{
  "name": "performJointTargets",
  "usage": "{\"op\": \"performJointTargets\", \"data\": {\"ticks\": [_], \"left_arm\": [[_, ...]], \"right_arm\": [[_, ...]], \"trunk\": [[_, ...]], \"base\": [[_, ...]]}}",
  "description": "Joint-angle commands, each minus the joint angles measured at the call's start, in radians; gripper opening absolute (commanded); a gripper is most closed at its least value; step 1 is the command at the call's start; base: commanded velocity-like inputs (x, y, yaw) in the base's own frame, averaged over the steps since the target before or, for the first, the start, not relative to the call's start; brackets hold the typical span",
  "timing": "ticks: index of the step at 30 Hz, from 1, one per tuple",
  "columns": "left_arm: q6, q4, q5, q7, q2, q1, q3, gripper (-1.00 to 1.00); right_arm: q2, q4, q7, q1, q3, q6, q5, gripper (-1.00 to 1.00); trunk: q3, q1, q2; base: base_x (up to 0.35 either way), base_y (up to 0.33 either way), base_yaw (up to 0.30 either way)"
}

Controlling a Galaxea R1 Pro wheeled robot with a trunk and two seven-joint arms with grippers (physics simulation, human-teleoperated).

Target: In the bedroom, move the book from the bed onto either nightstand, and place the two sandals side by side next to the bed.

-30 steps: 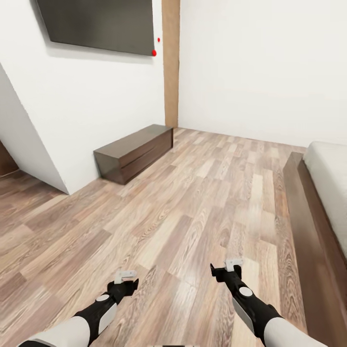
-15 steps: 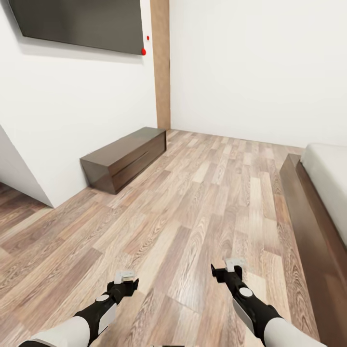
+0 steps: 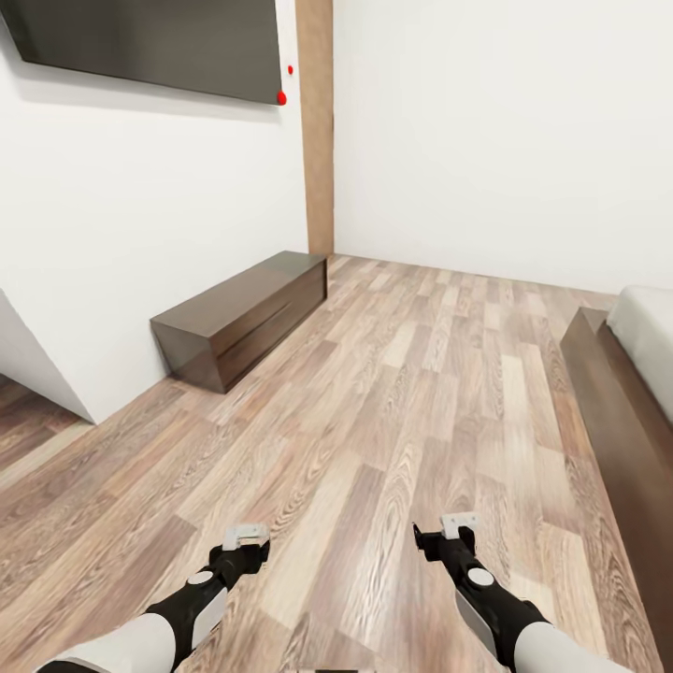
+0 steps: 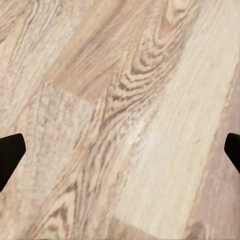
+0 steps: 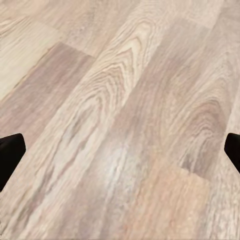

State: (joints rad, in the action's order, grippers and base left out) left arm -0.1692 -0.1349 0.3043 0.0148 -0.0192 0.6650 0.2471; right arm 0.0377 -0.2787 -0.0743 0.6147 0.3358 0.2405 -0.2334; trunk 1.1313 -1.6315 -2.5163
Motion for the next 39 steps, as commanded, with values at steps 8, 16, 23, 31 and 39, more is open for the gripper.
{"op": "performJointTargets", "data": {"ticks": [8, 16, 23, 31, 39], "left_arm": [[-0.004, 0.001, 0.012, 0.003, 0.001, 0.001, 0.008, 1.0], [-0.004, 0.001, 0.013, 0.003, 0.002, 0.001, 0.005, 1.0], [-0.004, 0.001, 0.013, 0.003, 0.002, 0.001, 0.006, 1.0], [-0.004, 0.001, 0.013, 0.002, 0.002, 0.001, 0.007, 1.0], [-0.005, 0.001, 0.013, -0.005, 0.001, 0.001, 0.005, 1.0]], "right_arm": [[-0.001, 0.006, 0.001, -0.003, 0.011, -0.001, -0.006, 1.0], [0.0, 0.029, 0.001, -0.006, 0.012, -0.009, 0.0, 1.0], [0.01, 0.034, -0.01, -0.011, 0.01, -0.01, -0.001, 1.0], [0.007, 0.034, -0.009, -0.013, 0.01, -0.01, -0.001, 1.0], [0.007, 0.034, -0.01, -0.013, 0.01, -0.01, -0.001, 1.0]], "trunk": [[0.001, 0.0, 0.0], [0.001, 0.0, 0.0], [0.001, 0.0, 0.0], [0.001, 0.0, 0.0], [0.001, 0.0, 0.0]], "base": [[0.33, 0.113, 0.0], [0.331, 0.045, 0.0], [0.332, 0.002, 0.0], [0.332, 0.0, 0.0], [0.329, -0.084, 0.0]]}}
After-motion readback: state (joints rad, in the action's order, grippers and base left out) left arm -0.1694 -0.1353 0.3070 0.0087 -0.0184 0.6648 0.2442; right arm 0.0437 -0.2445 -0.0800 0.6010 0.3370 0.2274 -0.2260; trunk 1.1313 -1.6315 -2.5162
